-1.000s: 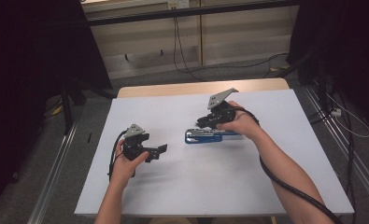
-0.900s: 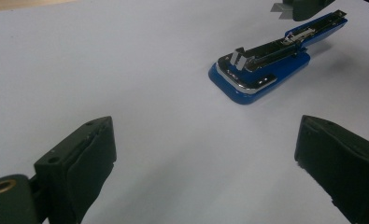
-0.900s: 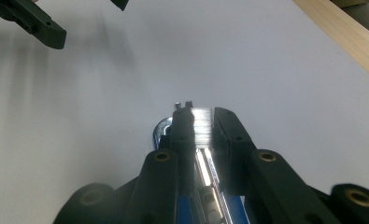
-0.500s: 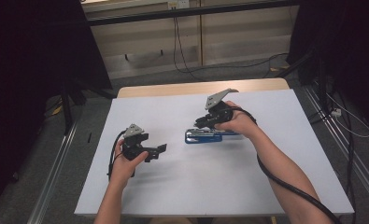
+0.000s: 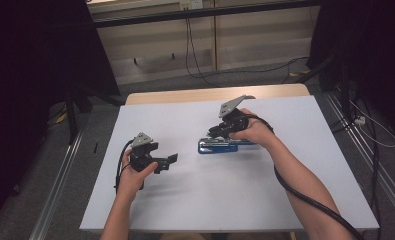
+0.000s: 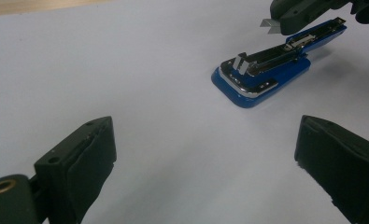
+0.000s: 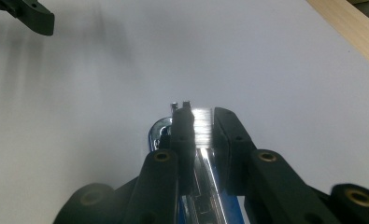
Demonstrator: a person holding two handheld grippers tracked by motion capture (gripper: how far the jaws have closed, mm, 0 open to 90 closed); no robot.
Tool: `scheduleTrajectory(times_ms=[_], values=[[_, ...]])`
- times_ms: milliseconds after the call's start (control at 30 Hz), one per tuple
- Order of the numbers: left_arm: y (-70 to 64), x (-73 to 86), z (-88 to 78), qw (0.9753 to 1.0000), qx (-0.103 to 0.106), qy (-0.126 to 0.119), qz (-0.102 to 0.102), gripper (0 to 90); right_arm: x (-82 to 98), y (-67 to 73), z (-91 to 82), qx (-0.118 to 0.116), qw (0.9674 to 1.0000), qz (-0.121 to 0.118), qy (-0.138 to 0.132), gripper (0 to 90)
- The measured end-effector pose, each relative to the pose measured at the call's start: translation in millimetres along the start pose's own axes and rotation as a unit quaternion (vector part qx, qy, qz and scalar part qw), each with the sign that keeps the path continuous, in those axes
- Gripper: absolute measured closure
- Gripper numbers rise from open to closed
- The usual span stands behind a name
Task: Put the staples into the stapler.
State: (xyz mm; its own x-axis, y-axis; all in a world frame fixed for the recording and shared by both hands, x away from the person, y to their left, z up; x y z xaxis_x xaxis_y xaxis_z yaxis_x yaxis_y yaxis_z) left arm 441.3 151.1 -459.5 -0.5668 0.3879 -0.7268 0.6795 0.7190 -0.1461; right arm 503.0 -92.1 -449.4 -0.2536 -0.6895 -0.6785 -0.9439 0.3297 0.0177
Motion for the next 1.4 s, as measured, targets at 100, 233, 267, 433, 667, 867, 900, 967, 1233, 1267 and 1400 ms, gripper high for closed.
scheduleTrajectory(times_ms=[100, 233, 267, 433, 667, 867, 900, 967, 1233, 1267, 1400], values=[[-0.6, -0.1, 0.4, 1.0, 0.001, -0.002, -0.003, 5.6, -0.4, 0.6, 0.7, 0.001, 1.0, -0.002, -0.003, 79.4], [-0.6, 0.5, 0.3, 1.0, 0.001, 0.003, 0.001, 5.6, 1.0, 1.8, 3.8, -0.002, 1.0, -0.004, 0.001, 79.4], [-1.0, 0.2, 0.4, 1.0, 0.002, 0.001, -0.001, 5.6, 1.4, 1.9, 4.6, -0.002, 1.0, -0.004, 0.002, 79.3], [-1.7, -0.4, 0.3, 1.0, 0.001, -0.002, -0.003, 5.6, 1.3, 3.4, 8.0, -0.009, 0.9999, -0.013, 0.004, 79.4], [-1.3, 0.0, 0.1, 1.0, 0.001, -0.002, -0.005, 5.7, 0.3, 4.4, 12.9, -0.014, 0.9998, -0.017, 0.005, 79.4], [-1.0, 0.8, 0.3, 1.0, 0.002, 0.001, -0.004, 5.7, 1.7, 5.0, 18.2, -0.013, 0.9997, -0.019, 0.005, 79.3], [-1.0, 0.8, 0.4, 1.0, 0.002, 0.001, -0.004, 5.6, 2.0, 5.1, 18.8, -0.012, 0.9997, -0.02, 0.007, 79.3], [-1.2, 0.9, 0.5, 1.0, 0.001, 0.001, -0.006, 5.7, 2.0, 5.5, 19.9, -0.014, 0.9996, -0.023, 0.007, 79.3], [-1.2, 1.2, 0.6, 1.0, 0.003, 0.001, -0.008, 5.6, 3.1, 4.8, 22.5, -0.015, 0.9994, -0.03, 0.011, 79.3], [-1.0, 1.3, 0.7, 1.0, 0.002, 0.001, -0.008, 5.7, 3.3, 5.0, 22.6, -0.015, 0.9993, -0.033, 0.013, 79.3], [-0.8, 1.3, 0.4, 1.0, 0.003, 0.0, -0.008, 5.6, 3.6, 4.2, 23.6, -0.011, 0.9991, -0.038, 0.016, 79.3]])
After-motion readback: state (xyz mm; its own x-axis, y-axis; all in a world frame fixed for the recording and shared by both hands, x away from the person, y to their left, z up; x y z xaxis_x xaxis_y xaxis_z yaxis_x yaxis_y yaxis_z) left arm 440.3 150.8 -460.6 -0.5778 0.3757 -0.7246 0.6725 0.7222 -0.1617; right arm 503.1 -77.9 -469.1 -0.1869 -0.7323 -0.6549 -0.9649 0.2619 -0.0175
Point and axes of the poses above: each handheld gripper's, and its own axes: z roughly forward along the jaws, x roughly out of its underside, y roughly to its left, the point moved 6 cm from there along z, roughly forward along the jaws, and after that the axes turned 9 degrees about y, right-handed, at the moved point
